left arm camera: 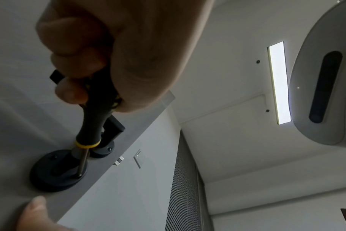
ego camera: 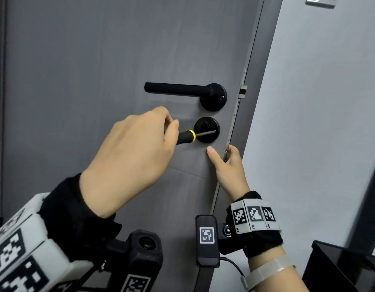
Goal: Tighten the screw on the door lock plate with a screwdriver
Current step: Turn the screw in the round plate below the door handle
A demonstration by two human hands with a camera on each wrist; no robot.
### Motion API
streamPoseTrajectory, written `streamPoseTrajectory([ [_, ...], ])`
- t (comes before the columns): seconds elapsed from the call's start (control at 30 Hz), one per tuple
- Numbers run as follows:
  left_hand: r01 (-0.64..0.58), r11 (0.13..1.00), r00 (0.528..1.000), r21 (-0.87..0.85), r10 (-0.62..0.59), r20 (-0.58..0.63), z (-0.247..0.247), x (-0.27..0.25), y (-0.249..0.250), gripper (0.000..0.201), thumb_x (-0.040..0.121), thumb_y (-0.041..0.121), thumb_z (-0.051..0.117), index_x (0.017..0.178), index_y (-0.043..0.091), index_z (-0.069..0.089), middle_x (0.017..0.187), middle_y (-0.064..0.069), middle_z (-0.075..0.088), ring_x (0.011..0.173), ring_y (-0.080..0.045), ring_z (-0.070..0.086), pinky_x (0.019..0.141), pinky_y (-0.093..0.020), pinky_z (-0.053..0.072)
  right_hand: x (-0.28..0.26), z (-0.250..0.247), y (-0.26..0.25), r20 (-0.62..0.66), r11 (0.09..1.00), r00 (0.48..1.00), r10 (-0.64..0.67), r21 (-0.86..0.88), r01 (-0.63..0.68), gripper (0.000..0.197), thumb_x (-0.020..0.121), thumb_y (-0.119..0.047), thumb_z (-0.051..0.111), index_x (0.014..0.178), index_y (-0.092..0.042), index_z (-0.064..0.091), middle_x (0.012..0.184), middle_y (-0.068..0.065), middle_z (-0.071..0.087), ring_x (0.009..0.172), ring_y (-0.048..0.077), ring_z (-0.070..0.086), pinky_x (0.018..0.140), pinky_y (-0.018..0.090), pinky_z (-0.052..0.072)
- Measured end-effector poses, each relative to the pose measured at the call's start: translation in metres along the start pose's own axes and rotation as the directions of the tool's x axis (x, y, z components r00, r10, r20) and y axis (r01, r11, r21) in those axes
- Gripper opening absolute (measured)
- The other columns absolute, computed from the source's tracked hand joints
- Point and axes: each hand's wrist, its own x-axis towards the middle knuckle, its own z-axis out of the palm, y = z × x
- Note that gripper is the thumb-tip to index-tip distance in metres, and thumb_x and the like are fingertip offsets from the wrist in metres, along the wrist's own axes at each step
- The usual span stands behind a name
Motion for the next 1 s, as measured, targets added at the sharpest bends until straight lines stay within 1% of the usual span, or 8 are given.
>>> streamPoseTrajectory([
  [0.17, -0.024, 0.988, 0.993, -0.149, 0.006, -0.12, -0.004, 0.0, -0.002, 0.011, 0.076, 0.037, 0.068, 0.084, 0.031, 0.062, 0.075, 0.015, 0.06, 0.073, -0.012, 0.055, 0.059, -0.03, 0.035, -0.004, 0.001, -0.004, -0.017, 1.0, 1.0, 0.005, -0.02, -0.005, 0.048, 0.088, -0.026, 0.06, 0.128, -0.003, 0.044, 0.11, 0.0, 0.057, 0.094, 0.009, 0.055, 0.07, 0.001, 0.042],
  [0.3, 0.055, 0.981, 0.998, -0.185, -0.057, -0.003, -0.004, 0.003, -0.001, 0.029, 0.078, 0.058, 0.055, 0.094, 0.034, 0.062, 0.074, 0.009, 0.066, 0.07, -0.015, 0.057, 0.058, -0.028, 0.036, -0.004, 0.001, -0.006, -0.031, 1.0, 0.999, 0.014, -0.011, -0.015, 0.049, 0.088, -0.025, 0.06, 0.13, -0.004, 0.044, 0.124, 0.006, 0.059, 0.111, 0.017, 0.057, 0.087, 0.018, 0.045],
  [0.43, 0.03, 0.996, 1.0, -0.078, -0.03, -0.005, 0.001, -0.001, -0.003, 0.046, 0.091, 0.053, 0.034, 0.073, 0.021, 0.061, 0.052, 0.0, 0.054, 0.052, -0.02, 0.05, 0.047, -0.03, 0.031, -0.004, 0.001, -0.006, -0.026, 1.0, 1.0, 0.014, -0.015, -0.015, 0.048, 0.089, -0.025, 0.059, 0.13, -0.004, 0.043, 0.12, 0.004, 0.058, 0.107, 0.015, 0.056, 0.081, 0.011, 0.045],
  [0.53, -0.011, 0.996, 0.996, -0.084, 0.003, -0.095, 0.005, -0.003, -0.004, 0.019, 0.088, 0.042, 0.051, 0.082, 0.027, 0.06, 0.063, 0.005, 0.057, 0.059, -0.013, 0.051, 0.05, -0.027, 0.032, -0.002, 0.002, -0.004, -0.024, 1.0, 0.999, 0.021, -0.013, -0.021, 0.05, 0.089, -0.026, 0.059, 0.13, -0.004, 0.043, 0.125, 0.008, 0.058, 0.112, 0.018, 0.056, 0.088, 0.021, 0.044],
  [0.67, -0.047, 0.98, 0.988, -0.191, 0.017, -0.156, 0.007, -0.002, -0.004, 0.012, 0.075, 0.035, 0.072, 0.081, 0.029, 0.063, 0.077, 0.011, 0.064, 0.075, -0.014, 0.058, 0.064, -0.029, 0.044, -0.001, 0.001, -0.003, -0.019, 1.0, 1.0, 0.008, -0.022, -0.008, 0.052, 0.088, -0.025, 0.06, 0.131, -0.002, 0.043, 0.12, 0.008, 0.058, 0.099, 0.011, 0.056, 0.077, 0.007, 0.043],
  [0.8, 0.026, 0.979, 0.999, -0.202, -0.033, -0.033, 0.006, -0.002, -0.002, 0.039, 0.081, 0.063, 0.042, 0.082, 0.03, 0.062, 0.063, 0.006, 0.061, 0.065, -0.02, 0.055, 0.051, -0.028, 0.035, -0.001, 0.001, -0.002, -0.023, 0.999, 1.0, 0.017, -0.035, -0.018, 0.053, 0.088, -0.027, 0.059, 0.132, -0.003, 0.042, 0.128, 0.009, 0.056, 0.113, 0.017, 0.055, 0.087, 0.017, 0.044],
  [0.87, 0.013, 0.989, 0.999, -0.146, -0.02, -0.044, 0.007, -0.003, -0.002, 0.042, 0.088, 0.059, 0.032, 0.083, 0.028, 0.06, 0.053, 0.004, 0.054, 0.056, -0.019, 0.051, 0.048, -0.029, 0.031, -0.002, 0.001, -0.003, -0.018, 0.999, 1.0, 0.024, -0.035, -0.025, 0.052, 0.089, -0.027, 0.059, 0.132, -0.004, 0.041, 0.125, 0.005, 0.056, 0.112, 0.015, 0.054, 0.084, 0.015, 0.044],
  [1.0, -0.027, 0.99, 0.997, -0.141, 0.017, -0.075, 0.007, -0.004, -0.005, 0.012, 0.085, 0.04, 0.055, 0.094, 0.032, 0.054, 0.065, 0.004, 0.056, 0.063, -0.01, 0.051, 0.053, -0.025, 0.034, -0.001, 0.0, -0.002, -0.021, 0.999, 1.0, 0.018, -0.034, -0.019, 0.05, 0.089, -0.027, 0.059, 0.13, -0.003, 0.043, 0.119, 0.003, 0.056, 0.105, 0.013, 0.053, 0.077, 0.01, 0.041],
])
